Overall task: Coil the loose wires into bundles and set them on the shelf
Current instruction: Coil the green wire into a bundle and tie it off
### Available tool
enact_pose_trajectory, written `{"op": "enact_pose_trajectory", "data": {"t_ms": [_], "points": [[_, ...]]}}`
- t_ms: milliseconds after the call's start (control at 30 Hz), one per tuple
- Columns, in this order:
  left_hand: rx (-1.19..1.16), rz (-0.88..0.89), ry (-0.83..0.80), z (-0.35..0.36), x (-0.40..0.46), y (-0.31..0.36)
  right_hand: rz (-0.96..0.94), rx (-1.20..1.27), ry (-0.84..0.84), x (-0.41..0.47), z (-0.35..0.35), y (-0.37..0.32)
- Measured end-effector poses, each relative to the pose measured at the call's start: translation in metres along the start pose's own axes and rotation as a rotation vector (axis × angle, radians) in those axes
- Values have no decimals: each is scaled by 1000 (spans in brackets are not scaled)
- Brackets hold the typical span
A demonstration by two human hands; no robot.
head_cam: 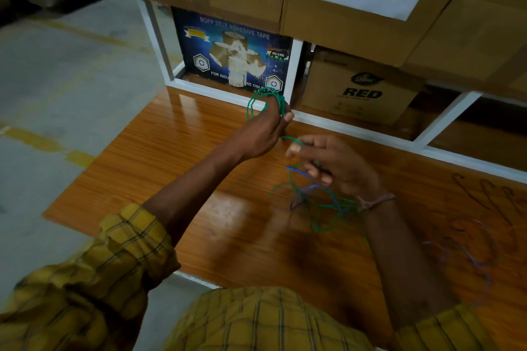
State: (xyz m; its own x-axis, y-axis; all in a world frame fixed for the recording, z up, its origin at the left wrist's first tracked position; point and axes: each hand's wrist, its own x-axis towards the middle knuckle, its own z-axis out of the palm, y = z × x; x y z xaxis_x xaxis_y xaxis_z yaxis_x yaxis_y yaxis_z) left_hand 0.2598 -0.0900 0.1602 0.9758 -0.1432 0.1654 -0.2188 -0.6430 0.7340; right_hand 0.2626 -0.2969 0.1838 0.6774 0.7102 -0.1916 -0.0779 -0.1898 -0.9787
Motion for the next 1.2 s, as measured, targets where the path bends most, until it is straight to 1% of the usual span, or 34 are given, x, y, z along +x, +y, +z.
{"op": "enact_pose_trajectory", "data": {"t_ms": [67,133,233,333,400,533,600,667,700,767,900,967,1033,1100,1133,1167,1200], "points": [[81,29,-21,1,-3,3,-61,117,-1,-3,-15,-4],[110,56,-36,-1,-8,6,-128,274,23,-6,-31,-6],[25,49,-93,-8,-13,9,-191,495,5,-7,-46,-9],[20,57,-200,-11,-14,13,-233,578,23,-1,-50,-7],[-41,57,-239,-9,-14,18,-274,559,81,7,-51,-4],[-216,83,-233,-8,-15,31,-300,493,184,29,-54,7],[-390,57,-225,-6,-16,38,-245,364,303,39,-51,14],[-620,25,-208,-5,-17,43,-148,271,416,45,-43,24],[-728,16,-192,-6,-16,45,-109,244,448,46,-39,30],[-914,-5,-151,-8,-13,46,-63,205,455,45,-26,40],[-1225,-33,-49,-8,-7,49,2,80,377,40,3,49],[-1322,-17,-19,-5,-3,49,25,49,275,36,14,50],[-1348,7,0,-4,5,46,92,24,134,31,20,51],[-1325,-18,68,-3,13,41,135,-54,-34,27,21,50],[-1252,-43,122,-3,17,35,133,-124,-115,25,19,49],[-1122,-59,180,-2,20,29,122,-205,-178,23,16,48],[-936,-59,218,-2,21,22,110,-284,-217,20,13,46]]}}
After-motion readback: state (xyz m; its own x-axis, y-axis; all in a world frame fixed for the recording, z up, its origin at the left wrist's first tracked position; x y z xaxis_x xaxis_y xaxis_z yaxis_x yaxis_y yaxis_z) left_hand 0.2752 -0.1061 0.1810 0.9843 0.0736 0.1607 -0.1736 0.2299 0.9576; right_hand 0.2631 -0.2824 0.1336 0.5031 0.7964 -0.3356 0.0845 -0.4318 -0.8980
